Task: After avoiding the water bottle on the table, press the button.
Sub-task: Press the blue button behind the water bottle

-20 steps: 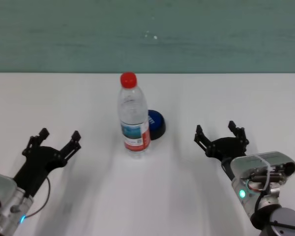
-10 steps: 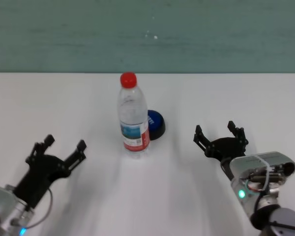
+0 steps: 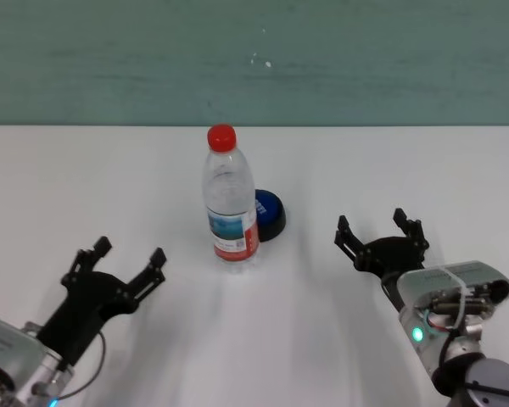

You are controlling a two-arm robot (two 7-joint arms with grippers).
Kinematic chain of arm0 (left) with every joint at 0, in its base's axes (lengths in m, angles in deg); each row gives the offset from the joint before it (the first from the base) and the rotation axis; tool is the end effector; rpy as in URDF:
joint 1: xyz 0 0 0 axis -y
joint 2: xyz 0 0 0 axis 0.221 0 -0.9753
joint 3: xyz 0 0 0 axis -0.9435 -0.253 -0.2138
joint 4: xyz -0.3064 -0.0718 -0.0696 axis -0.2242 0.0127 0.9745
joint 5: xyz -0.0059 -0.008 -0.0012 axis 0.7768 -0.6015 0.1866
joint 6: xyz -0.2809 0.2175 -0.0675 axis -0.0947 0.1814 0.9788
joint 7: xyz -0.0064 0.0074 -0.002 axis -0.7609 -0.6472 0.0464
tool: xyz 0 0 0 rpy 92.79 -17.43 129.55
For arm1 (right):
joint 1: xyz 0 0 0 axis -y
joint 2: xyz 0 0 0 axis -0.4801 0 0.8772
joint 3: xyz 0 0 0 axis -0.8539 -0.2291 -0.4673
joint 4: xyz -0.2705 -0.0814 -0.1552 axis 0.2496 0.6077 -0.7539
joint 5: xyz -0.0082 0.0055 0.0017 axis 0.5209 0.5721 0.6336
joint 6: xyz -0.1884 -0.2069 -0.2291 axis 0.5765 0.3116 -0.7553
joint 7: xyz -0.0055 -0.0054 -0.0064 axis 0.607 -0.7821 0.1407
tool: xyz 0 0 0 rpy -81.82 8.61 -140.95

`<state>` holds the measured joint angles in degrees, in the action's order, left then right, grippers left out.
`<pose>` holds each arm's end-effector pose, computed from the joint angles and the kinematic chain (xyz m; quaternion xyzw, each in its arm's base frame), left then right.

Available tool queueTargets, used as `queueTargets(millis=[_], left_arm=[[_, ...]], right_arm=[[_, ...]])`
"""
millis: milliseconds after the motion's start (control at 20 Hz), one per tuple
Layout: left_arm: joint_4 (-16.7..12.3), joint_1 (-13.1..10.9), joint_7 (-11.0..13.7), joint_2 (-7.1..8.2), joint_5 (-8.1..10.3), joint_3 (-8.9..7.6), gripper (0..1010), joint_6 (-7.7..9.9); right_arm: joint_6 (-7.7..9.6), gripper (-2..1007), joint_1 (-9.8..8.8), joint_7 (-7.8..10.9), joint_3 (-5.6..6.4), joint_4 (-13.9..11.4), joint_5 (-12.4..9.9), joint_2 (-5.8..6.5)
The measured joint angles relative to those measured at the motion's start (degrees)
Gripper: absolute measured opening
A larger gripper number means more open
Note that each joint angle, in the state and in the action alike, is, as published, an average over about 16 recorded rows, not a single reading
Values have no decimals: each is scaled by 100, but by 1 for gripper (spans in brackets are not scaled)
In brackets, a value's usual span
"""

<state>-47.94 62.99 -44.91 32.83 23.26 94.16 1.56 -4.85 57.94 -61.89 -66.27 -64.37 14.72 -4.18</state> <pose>0.2995 0.0533 -0.3496 0.0177 -0.0500 0.5400 0.8400 0.3493 0.0483 -0.3406 0.0183 0.0179 -0.6311 0.7753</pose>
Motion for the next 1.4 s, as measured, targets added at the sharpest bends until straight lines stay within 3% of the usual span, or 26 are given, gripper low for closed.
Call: queueTargets(millis=[1400], left_arm=[[198, 230, -177, -209, -407, 331, 1010, -60]], right_arm=[[0, 1004, 0, 0, 0, 0, 0, 0]])
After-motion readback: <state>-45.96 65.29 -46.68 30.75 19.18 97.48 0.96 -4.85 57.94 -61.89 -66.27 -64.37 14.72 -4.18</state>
